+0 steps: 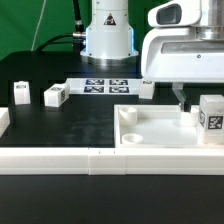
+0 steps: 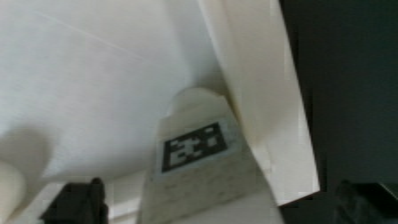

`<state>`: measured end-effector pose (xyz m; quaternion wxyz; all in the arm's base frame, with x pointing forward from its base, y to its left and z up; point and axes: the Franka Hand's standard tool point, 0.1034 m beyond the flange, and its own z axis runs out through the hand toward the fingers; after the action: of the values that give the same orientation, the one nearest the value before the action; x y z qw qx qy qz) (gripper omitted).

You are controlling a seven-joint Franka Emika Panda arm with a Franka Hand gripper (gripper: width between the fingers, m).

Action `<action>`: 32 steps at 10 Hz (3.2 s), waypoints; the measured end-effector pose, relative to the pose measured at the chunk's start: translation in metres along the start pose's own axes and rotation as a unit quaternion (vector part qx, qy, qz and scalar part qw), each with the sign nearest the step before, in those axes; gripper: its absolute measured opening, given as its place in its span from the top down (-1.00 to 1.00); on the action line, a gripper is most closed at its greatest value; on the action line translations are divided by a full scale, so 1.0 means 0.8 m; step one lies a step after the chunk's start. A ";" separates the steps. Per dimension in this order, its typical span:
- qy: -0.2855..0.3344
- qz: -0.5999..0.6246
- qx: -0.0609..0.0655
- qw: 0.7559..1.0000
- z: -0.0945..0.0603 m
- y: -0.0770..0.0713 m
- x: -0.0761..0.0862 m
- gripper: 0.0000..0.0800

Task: Assemble one leg

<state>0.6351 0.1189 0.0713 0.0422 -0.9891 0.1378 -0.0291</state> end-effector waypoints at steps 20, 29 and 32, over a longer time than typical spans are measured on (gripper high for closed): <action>0.004 0.567 0.017 0.824 0.001 0.004 0.000 0.27; -0.002 0.507 0.016 0.862 0.002 0.001 -0.004 -0.61; 0.000 0.373 0.012 0.928 0.002 -0.001 -0.005 -0.62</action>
Offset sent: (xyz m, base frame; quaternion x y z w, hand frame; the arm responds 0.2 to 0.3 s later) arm 0.0000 0.0000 0.0000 0.0000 0.0000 0.0000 1.0000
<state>0.6316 0.1212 0.0696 0.0621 -0.8658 0.4964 -0.0129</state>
